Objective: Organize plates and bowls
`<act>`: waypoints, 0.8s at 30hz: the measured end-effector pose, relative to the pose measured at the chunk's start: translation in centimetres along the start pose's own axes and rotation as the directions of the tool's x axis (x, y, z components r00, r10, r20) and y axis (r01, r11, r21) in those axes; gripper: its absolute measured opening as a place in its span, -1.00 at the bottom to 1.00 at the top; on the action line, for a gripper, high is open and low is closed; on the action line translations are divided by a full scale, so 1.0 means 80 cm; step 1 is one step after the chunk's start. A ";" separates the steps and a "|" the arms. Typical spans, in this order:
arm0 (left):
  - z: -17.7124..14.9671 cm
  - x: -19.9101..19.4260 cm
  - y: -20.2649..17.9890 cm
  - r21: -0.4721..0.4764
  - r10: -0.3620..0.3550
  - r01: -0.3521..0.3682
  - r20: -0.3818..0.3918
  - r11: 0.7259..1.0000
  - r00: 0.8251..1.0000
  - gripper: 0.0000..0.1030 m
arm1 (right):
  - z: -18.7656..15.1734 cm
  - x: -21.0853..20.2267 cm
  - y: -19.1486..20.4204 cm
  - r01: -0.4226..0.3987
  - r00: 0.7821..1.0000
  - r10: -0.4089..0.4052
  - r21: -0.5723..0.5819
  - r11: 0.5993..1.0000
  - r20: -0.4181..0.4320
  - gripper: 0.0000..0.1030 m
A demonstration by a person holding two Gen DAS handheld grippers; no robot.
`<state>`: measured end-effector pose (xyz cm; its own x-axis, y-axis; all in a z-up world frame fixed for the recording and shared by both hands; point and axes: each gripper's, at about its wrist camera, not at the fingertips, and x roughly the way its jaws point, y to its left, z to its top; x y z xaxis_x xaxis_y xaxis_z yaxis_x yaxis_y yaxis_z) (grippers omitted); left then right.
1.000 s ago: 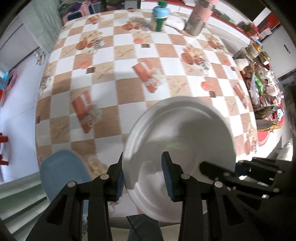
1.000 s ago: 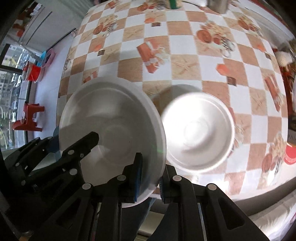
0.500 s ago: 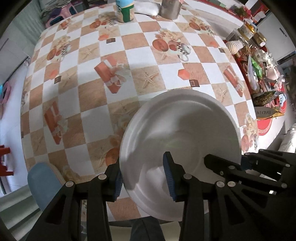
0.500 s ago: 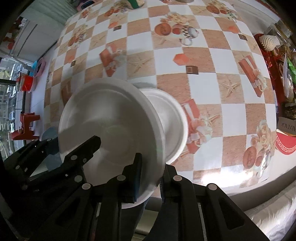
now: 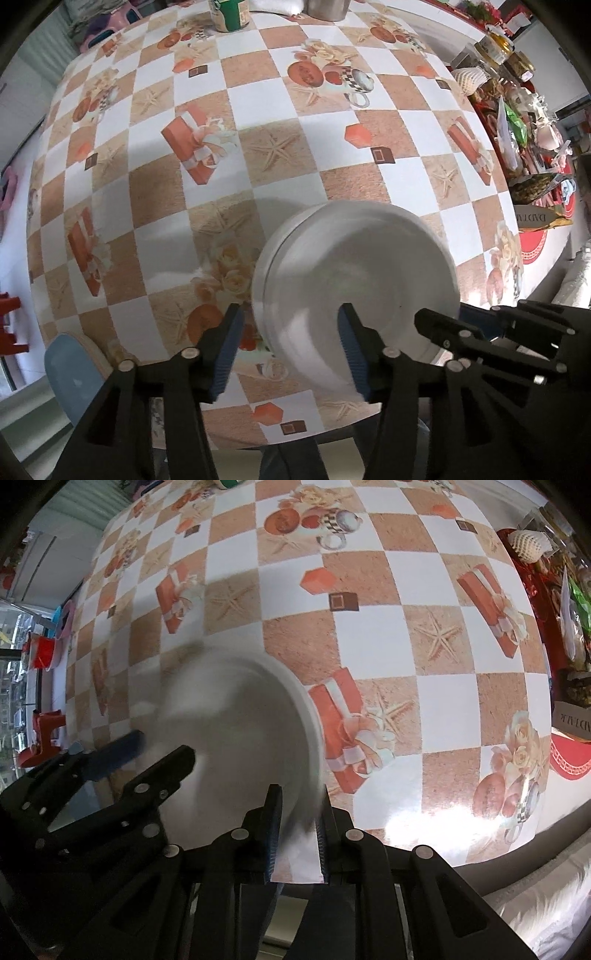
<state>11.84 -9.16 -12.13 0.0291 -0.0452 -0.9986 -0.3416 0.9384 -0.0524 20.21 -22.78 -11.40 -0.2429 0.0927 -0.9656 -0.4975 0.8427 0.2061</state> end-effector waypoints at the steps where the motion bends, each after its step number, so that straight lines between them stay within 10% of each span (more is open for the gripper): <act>1: -0.001 -0.001 0.002 -0.003 0.003 -0.003 0.001 1.000 1.000 0.19 | -0.001 0.002 -0.001 -0.003 1.000 0.003 0.004 1.000 -0.002 -0.63; 9: -0.012 -0.018 0.019 -0.011 -0.002 0.002 -0.011 1.000 1.000 0.57 | 0.000 0.002 -0.008 -0.028 1.000 0.028 0.024 0.999 -0.004 -0.62; 11: -0.013 -0.021 0.022 -0.013 -0.004 0.004 -0.024 1.000 1.000 0.61 | -0.001 -0.002 -0.009 -0.032 0.999 0.032 0.020 0.999 0.001 -0.30; 13: -0.015 -0.028 0.026 -0.007 -0.013 0.013 -0.019 1.000 1.000 0.71 | -0.002 -0.009 -0.012 -0.003 1.000 0.002 0.021 1.000 0.015 0.46; 17: -0.023 -0.038 0.035 0.007 -0.017 0.017 -0.031 1.000 0.999 0.99 | -0.006 -0.024 -0.024 -0.021 0.999 0.019 0.040 0.999 0.044 0.62; 19: -0.028 -0.039 0.038 0.006 -0.023 0.024 -0.052 1.000 0.998 0.99 | -0.009 -0.029 -0.030 -0.006 0.999 0.003 0.050 0.999 0.052 1.00; 24: -0.038 -0.038 0.031 0.044 -0.025 0.029 -0.092 0.999 0.995 0.99 | -0.024 -0.036 -0.036 -0.024 0.999 0.021 0.073 0.997 0.049 1.00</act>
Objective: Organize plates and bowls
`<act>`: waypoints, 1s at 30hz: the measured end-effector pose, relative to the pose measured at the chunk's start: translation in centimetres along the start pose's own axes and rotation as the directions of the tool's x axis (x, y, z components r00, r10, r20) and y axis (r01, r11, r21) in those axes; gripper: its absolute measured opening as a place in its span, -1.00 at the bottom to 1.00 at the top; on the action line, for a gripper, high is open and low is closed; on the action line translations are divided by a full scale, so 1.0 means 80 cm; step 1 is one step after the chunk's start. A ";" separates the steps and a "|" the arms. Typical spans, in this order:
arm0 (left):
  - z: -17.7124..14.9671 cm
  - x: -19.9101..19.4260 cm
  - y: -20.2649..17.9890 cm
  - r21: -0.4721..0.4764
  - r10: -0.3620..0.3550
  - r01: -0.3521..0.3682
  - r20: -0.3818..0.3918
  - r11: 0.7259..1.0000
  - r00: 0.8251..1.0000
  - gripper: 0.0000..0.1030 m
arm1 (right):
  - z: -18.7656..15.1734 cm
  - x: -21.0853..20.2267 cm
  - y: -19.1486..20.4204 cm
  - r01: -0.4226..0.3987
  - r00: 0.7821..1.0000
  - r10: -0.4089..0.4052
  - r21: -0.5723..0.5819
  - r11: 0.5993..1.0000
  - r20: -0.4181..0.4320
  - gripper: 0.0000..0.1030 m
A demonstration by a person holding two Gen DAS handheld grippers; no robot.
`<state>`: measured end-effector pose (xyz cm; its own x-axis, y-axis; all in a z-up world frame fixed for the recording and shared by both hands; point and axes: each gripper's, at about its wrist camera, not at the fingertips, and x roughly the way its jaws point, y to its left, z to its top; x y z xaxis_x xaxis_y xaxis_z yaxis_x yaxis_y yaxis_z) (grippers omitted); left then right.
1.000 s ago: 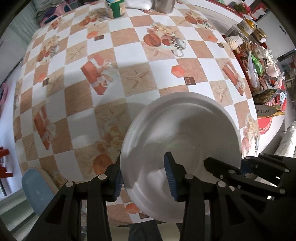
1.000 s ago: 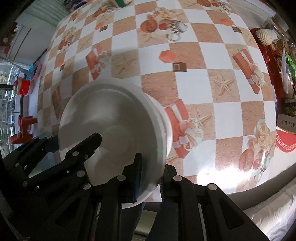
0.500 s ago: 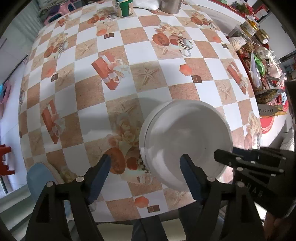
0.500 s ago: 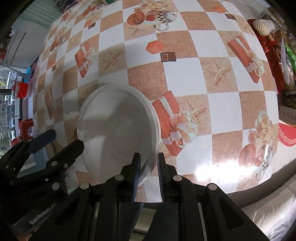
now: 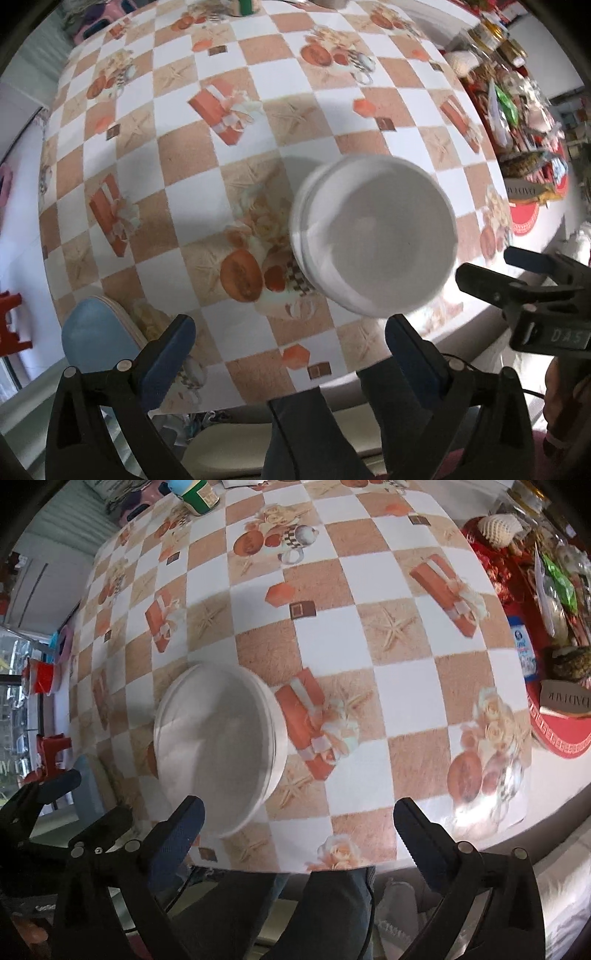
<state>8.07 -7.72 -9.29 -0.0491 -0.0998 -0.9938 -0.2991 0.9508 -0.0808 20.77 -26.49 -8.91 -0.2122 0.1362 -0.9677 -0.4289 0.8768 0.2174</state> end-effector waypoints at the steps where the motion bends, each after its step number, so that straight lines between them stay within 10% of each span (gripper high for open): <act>1: 0.001 -0.002 -0.003 0.018 0.008 -0.008 -0.001 1.000 1.000 0.99 | -0.004 -0.001 0.000 0.002 1.000 -0.002 -0.002 1.000 -0.004 1.00; 30: 0.030 -0.036 0.010 0.041 0.106 -0.108 0.055 0.993 0.993 0.99 | 0.021 0.004 0.028 0.010 0.999 -0.011 -0.029 1.000 -0.041 1.00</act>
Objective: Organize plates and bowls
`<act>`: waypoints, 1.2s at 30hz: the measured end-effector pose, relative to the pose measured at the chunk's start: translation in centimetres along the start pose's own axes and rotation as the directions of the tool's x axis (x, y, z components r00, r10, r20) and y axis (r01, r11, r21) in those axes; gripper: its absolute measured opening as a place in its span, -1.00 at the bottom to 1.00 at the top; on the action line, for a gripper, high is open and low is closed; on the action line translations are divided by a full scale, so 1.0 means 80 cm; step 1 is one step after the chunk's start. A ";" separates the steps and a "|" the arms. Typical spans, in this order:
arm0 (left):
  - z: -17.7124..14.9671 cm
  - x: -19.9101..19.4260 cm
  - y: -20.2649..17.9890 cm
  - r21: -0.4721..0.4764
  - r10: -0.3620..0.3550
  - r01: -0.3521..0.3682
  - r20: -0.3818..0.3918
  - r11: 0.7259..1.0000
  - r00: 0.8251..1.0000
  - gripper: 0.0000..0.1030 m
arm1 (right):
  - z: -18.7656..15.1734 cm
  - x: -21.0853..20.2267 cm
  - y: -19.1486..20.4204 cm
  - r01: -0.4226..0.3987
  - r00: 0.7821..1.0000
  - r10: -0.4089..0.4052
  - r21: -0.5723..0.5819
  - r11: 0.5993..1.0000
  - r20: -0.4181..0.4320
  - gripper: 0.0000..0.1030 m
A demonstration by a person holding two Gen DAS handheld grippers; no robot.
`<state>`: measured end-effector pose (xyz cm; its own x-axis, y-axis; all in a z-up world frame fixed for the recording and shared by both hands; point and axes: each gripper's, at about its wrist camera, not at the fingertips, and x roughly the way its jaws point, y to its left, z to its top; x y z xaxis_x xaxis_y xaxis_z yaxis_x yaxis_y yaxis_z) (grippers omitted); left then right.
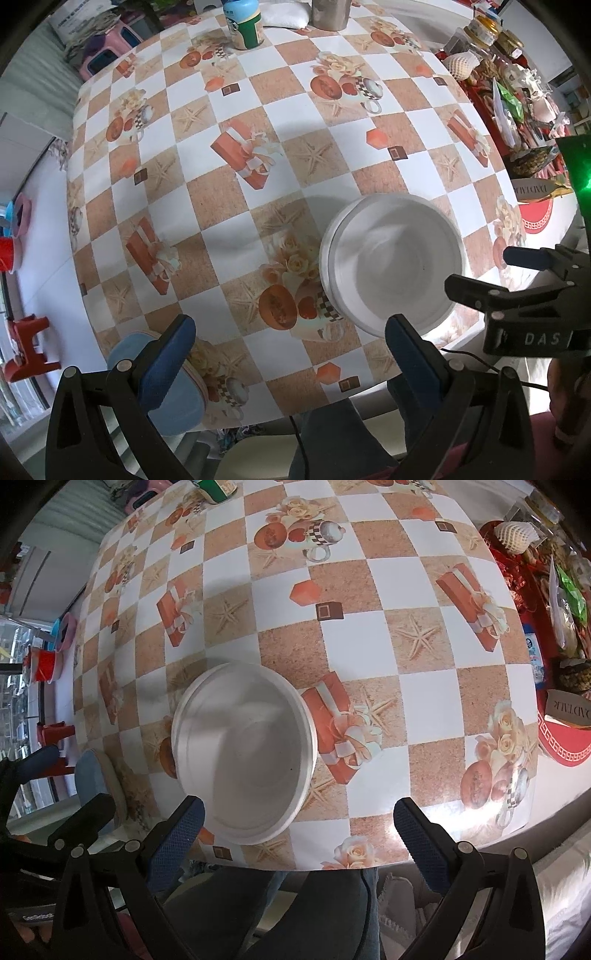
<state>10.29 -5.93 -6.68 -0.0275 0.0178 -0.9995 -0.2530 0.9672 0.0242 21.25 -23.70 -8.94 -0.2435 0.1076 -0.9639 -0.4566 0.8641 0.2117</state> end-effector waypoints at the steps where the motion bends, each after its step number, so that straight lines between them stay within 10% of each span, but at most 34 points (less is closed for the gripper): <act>1: 0.000 0.000 0.000 0.002 0.001 -0.001 -0.001 1.000 1.000 0.99 | 0.000 0.000 -0.001 0.004 1.000 -0.004 0.003 1.000 0.001 1.00; 36: -0.013 0.002 -0.010 -0.002 0.011 -0.011 -0.022 1.000 1.000 0.99 | -0.018 0.016 -0.010 -0.019 0.999 0.020 0.029 0.999 -0.040 1.00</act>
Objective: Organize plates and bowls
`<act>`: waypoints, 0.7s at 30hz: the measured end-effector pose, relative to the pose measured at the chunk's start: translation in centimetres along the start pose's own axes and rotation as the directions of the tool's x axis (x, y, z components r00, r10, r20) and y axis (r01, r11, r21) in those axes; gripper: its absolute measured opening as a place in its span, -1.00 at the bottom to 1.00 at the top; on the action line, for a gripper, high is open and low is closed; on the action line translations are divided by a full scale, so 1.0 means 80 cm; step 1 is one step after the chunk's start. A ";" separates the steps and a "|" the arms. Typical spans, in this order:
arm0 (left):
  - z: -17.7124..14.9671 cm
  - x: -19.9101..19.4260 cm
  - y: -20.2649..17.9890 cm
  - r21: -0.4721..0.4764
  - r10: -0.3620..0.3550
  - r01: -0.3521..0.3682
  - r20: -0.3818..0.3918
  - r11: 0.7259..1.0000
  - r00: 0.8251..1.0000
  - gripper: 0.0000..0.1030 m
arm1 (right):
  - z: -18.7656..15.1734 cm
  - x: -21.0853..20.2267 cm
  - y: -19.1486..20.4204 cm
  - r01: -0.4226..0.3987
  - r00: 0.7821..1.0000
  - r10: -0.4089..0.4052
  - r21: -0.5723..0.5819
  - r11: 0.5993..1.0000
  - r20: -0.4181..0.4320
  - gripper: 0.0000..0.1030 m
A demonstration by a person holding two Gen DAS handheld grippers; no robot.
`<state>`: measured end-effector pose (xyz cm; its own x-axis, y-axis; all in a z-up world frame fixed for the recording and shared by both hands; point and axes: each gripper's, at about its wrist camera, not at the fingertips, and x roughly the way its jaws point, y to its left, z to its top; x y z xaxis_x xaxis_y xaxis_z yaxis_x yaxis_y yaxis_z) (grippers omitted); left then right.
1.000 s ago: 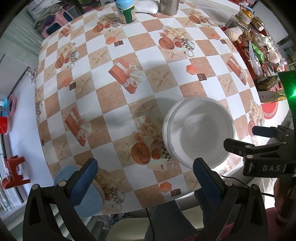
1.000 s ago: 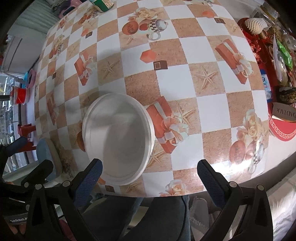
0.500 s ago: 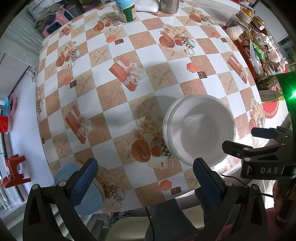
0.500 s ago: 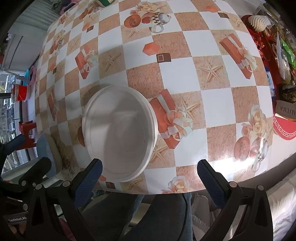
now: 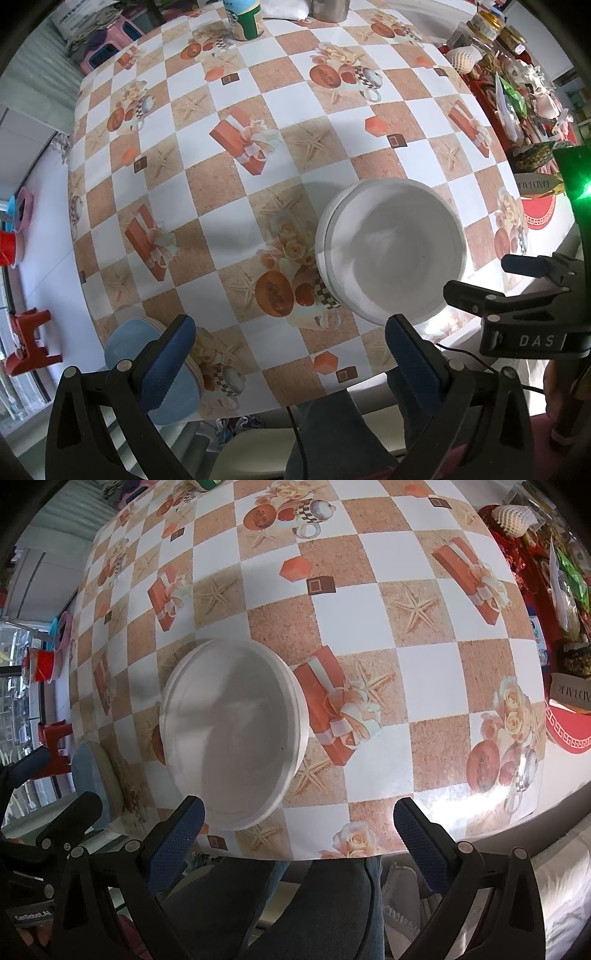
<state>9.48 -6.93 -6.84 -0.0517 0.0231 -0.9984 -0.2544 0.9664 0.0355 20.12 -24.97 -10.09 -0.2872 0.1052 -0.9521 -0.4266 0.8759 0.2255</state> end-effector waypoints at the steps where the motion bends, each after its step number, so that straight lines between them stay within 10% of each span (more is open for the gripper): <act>1: 0.000 0.000 -0.001 0.003 0.000 0.000 -0.001 1.000 1.000 0.99 | -0.001 0.000 -0.001 0.000 1.000 0.000 0.003 1.000 0.000 1.00; 21: -0.002 0.016 -0.011 -0.037 0.009 -0.009 -0.010 0.999 1.000 0.99 | -0.010 0.005 -0.018 0.025 0.999 -0.025 0.004 1.000 -0.021 1.00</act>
<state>9.51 -7.75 -8.12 -0.0635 0.0288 -0.9976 -0.2895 0.9561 0.0460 19.95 -26.55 -10.60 -0.2946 0.0734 -0.9528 -0.4298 0.8804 0.2007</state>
